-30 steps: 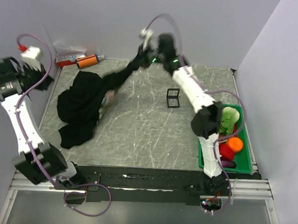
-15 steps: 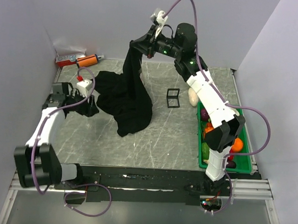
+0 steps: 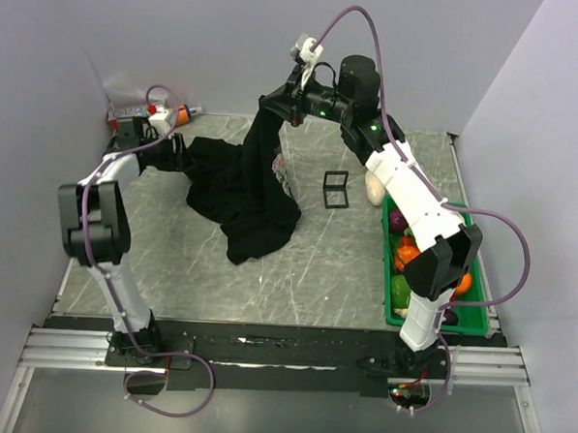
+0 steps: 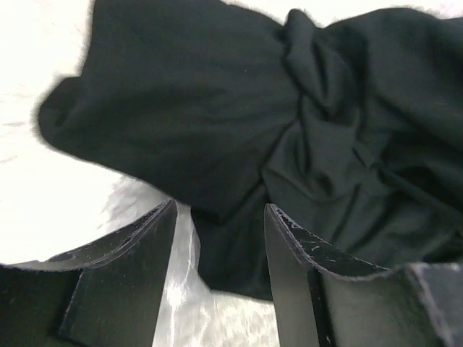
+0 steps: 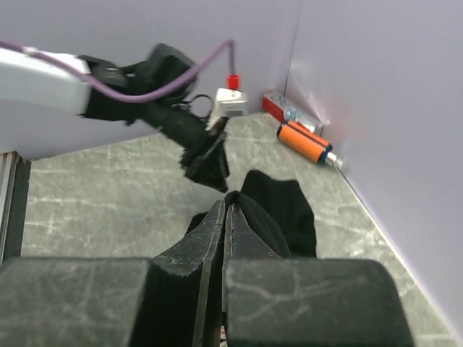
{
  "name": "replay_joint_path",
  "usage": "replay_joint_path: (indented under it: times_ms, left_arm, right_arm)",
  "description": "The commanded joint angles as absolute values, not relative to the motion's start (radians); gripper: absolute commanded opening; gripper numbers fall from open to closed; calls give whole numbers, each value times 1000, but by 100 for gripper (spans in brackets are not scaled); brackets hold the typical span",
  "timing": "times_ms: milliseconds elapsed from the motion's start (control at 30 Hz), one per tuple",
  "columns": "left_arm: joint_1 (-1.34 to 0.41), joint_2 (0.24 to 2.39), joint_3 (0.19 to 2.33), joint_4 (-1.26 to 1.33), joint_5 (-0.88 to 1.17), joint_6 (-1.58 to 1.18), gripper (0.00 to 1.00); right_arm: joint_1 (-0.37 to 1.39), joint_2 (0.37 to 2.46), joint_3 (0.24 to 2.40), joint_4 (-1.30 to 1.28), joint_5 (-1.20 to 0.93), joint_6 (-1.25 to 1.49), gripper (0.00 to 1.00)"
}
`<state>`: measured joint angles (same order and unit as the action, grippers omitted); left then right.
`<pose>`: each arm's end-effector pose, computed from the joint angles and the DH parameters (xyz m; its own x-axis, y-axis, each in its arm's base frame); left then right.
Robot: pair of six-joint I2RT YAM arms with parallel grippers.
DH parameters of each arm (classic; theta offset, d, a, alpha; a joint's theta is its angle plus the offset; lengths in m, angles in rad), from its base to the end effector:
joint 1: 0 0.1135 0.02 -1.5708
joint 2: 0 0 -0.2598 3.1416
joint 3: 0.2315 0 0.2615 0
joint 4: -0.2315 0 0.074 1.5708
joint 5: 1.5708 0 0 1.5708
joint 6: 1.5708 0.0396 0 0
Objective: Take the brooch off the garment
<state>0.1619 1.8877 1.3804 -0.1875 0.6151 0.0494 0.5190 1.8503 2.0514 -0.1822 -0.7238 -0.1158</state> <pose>0.4323 0.0474 0.2211 -0.6160 -0.0597 -0.7855 0.3367 0.8815 -0.3311 0.3627 0.2374 0.4748 0.1257 -0.0279 -0.9917 -0.9383 0.3211 -0.1280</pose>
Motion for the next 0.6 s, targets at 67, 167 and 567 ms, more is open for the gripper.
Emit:
replay_joint_path:
  times_ms: [67, 167, 567]
  left_arm:
    - [86, 2065, 1500, -250, 631, 32, 61]
    - [58, 2105, 1531, -249, 618, 17, 60]
    - [159, 2005, 1877, -524, 650, 81, 1]
  right_arm:
    - [515, 1770, 2030, -169, -678, -152, 0]
    - [509, 1763, 2013, -169, -658, -150, 0]
    - [420, 1816, 2090, -143, -600, -126, 0]
